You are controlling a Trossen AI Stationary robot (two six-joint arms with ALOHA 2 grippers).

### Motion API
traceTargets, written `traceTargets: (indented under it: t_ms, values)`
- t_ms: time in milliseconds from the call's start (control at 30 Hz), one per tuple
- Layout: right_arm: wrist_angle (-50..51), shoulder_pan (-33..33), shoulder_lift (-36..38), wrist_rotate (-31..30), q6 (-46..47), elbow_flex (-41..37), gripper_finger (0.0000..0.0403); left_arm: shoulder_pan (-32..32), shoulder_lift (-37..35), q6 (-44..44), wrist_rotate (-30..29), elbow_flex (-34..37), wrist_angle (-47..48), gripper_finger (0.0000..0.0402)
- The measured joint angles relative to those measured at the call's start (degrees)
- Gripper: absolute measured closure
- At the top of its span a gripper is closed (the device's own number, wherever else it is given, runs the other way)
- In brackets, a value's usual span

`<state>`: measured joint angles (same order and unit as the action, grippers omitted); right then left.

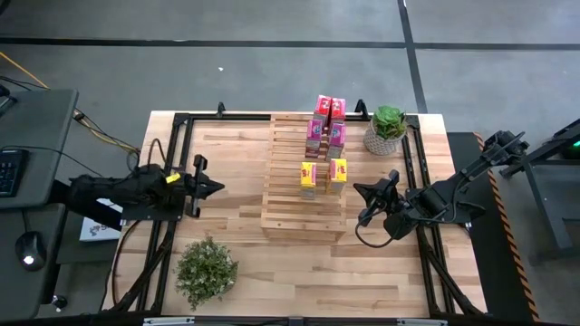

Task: Stack cereal on shelf
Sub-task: Return to Home Position

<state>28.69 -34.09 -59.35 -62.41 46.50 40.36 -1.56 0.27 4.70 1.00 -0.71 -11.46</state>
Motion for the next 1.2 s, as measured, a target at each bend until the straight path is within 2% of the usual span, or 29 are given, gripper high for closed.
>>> traceTargets:
  t_ms: [300, 400, 533, 800, 900, 1033, 1100, 1200]
  values:
    - [-0.24, 0.00, 0.04, -0.02, -0.46, -0.01, 0.0403, 0.00, 2.46, -1.42, 2.03, -0.04, 4.57, 0.0402]
    - [-0.16, 0.00, 0.04, 1.03, -0.46, 0.00, 0.0403, 0.00, 2.43, -2.57, 0.52, 0.02, 4.70, 0.0401]
    - [0.03, -0.02, 0.04, 5.79, -0.25, -0.02, 0.0403, 0.00, 2.45, -2.72, -3.24, 0.02, 4.78, 0.0401]
    - [-0.19, -0.01, 0.04, 8.16, -0.90, -0.01, 0.0403, 0.00, 2.45, -2.63, -3.75, 0.02, 5.07, 0.0401]
    - [-0.92, -0.02, 0.04, 4.47, -1.28, -0.01, 0.0403, 0.00, 2.45, -2.67, -3.75, 0.02, 5.13, 0.0401]
    - [-2.83, -0.01, 0.07, -5.57, -2.50, 0.00, 0.0403, 0.00, 2.45, -2.98, -3.83, 0.02, 5.17, 0.0401]
    - [-2.10, 0.02, 0.53, -6.41, -5.53, -0.01, 0.0403, 0.00, 2.45, -2.98, -3.83, 0.02, 5.17, 0.0401]
    - [2.39, -0.01, 2.70, -3.64, -6.35, -0.01, 0.0403, 0.00, 2.45, -2.98, -3.83, 0.02, 5.20, 0.0401]
